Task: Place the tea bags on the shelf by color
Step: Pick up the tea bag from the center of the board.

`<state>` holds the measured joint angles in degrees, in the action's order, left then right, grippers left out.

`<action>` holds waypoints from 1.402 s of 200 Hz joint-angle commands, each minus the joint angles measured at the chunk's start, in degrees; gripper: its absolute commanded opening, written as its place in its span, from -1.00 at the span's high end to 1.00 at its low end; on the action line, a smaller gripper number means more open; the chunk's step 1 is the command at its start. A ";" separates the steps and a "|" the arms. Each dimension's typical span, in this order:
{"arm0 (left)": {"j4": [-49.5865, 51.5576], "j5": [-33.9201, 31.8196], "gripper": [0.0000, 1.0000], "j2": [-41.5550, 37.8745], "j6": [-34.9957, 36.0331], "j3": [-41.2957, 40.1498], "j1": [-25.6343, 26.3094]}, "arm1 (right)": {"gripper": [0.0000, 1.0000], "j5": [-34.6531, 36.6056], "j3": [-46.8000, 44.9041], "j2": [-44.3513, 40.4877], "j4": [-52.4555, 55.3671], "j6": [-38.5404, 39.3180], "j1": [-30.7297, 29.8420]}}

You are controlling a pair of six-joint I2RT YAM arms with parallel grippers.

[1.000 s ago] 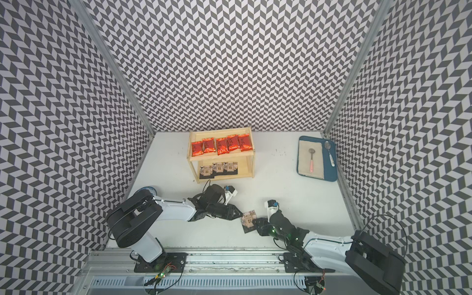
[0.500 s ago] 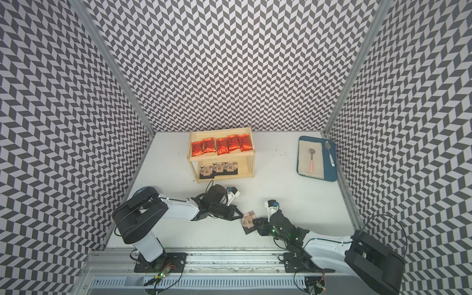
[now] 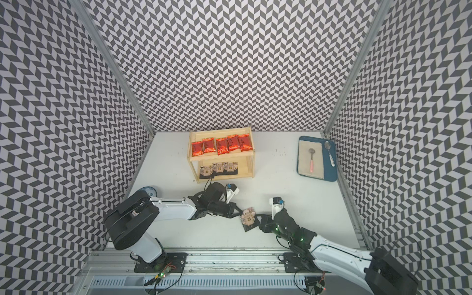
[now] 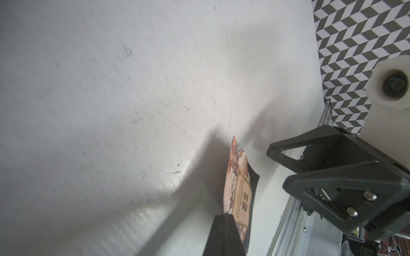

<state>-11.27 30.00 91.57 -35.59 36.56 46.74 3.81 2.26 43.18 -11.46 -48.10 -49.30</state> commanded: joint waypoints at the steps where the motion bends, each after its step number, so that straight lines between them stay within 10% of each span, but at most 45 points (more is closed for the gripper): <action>1: 2.21 -2.30 1.00 -4.24 1.12 -0.30 -1.07 | -0.09 8.58 2.97 -6.58 5.38 1.70 0.65; 29: 2.08 -2.06 1.00 -7.80 0.16 -1.71 -2.61 | -0.03 17.08 2.57 -15.68 8.45 0.04 0.78; 76: -1.55 2.58 1.00 -14.02 -3.95 -5.01 -7.70 | 0.04 11.81 1.31 -26.65 3.36 1.16 1.15; 157: -4.84 7.24 1.00 -24.75 -8.33 -7.45 -15.52 | 0.09 -20.72 -0.11 -1.50 -30.16 -18.23 4.87; 226: -14.21 13.76 1.00 -28.00 -15.93 -10.21 -19.29 | -0.06 -27.23 -5.21 6.66 -53.76 -31.35 10.46; 280: -15.48 14.30 1.00 -30.08 -18.18 -10.00 -19.96 | -0.02 -32.02 -3.06 28.45 -77.54 -37.64 11.59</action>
<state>-23.99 43.00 62.89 -52.29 26.33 27.31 -24.95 0.23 63.26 -71.22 -81.49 -38.04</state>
